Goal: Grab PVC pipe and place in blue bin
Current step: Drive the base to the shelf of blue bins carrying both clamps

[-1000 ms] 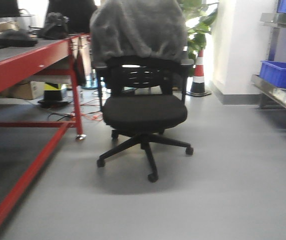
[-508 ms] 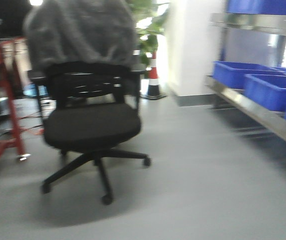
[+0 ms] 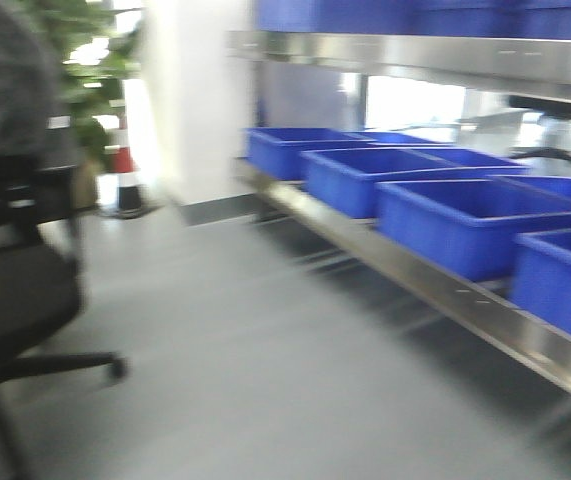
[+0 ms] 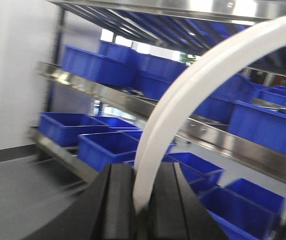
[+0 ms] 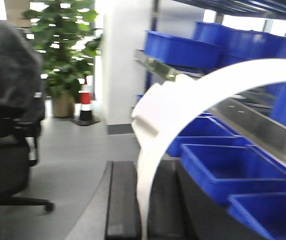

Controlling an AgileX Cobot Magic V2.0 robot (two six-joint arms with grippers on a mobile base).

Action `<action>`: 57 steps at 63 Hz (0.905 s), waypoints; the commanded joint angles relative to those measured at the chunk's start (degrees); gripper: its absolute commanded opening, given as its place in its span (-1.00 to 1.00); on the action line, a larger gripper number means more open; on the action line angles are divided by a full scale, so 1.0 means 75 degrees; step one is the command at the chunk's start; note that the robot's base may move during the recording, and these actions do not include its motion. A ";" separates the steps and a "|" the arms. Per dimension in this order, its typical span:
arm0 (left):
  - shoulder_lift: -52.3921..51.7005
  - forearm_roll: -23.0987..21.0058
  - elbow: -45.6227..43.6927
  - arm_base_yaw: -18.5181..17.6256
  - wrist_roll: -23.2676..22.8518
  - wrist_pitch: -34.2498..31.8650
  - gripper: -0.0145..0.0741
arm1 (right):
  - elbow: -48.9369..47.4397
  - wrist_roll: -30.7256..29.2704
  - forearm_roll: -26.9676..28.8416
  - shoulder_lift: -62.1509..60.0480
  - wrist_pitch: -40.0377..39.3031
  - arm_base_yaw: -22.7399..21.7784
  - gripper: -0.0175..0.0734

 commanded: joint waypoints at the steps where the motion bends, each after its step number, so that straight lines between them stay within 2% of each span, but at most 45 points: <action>1: -0.0057 0.0012 0.0000 0.0036 -0.0034 -0.0153 -0.92 | 0.0001 -0.0032 -0.0080 -0.0028 -0.0207 -0.0043 -0.97; 57: -0.0185 0.0012 0.0000 0.0036 -0.0034 -0.0153 -0.92 | 0.0001 -0.0032 -0.0080 -0.0316 -0.0223 -0.0043 -0.97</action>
